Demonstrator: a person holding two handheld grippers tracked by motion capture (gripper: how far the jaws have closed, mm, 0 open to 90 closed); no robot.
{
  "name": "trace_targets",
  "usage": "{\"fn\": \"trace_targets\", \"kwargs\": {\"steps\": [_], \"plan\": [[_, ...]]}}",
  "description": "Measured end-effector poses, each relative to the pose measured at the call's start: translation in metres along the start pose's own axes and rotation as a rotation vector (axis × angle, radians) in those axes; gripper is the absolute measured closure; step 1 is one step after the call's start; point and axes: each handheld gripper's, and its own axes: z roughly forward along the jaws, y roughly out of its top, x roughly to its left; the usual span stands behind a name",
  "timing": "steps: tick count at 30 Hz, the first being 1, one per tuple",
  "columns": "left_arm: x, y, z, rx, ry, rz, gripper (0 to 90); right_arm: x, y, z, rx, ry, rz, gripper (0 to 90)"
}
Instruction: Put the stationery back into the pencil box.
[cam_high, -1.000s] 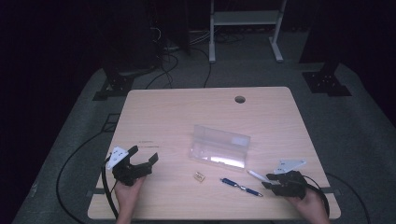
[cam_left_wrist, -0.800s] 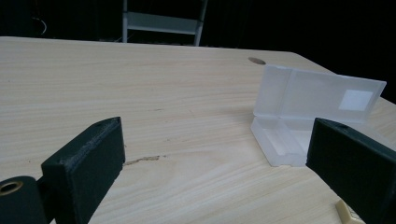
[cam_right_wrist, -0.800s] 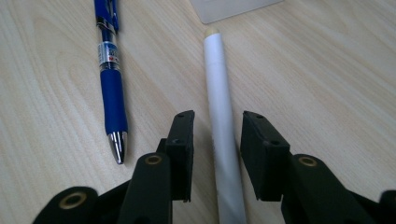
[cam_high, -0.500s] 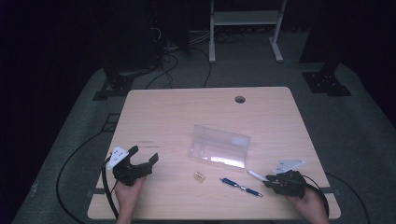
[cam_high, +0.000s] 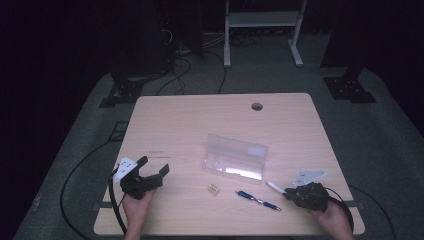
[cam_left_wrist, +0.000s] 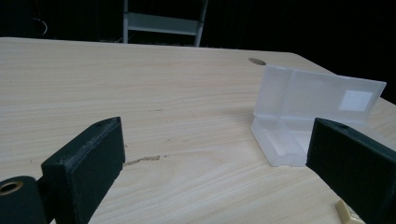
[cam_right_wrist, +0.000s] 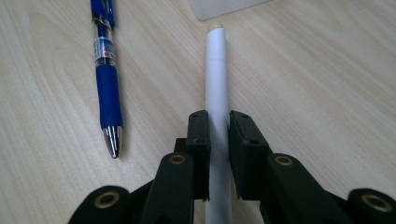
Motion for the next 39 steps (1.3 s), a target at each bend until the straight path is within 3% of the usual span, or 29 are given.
{"fn": "trace_targets", "kwargs": {"steps": [7, 13, 30, 39], "plan": [[0.000, 0.000, 0.000, 0.001, 0.003, 0.000, 3.4, 0.001, 0.004, -0.012, -0.065, 0.006, 0.007, 78.3], [0.001, 0.000, -0.001, 0.001, 0.007, -0.002, 3.4, 0.003, 0.012, -0.017, -0.102, 0.029, -0.019, 78.4], [0.003, 0.000, -0.003, -0.005, 0.012, -0.003, 3.4, -0.001, 0.059, -0.017, -0.119, 0.038, -0.103, 78.3], [0.003, 0.000, -0.003, -0.004, 0.013, -0.003, 3.4, 0.000, 0.073, -0.010, -0.122, 0.050, -0.115, 78.3]]}}
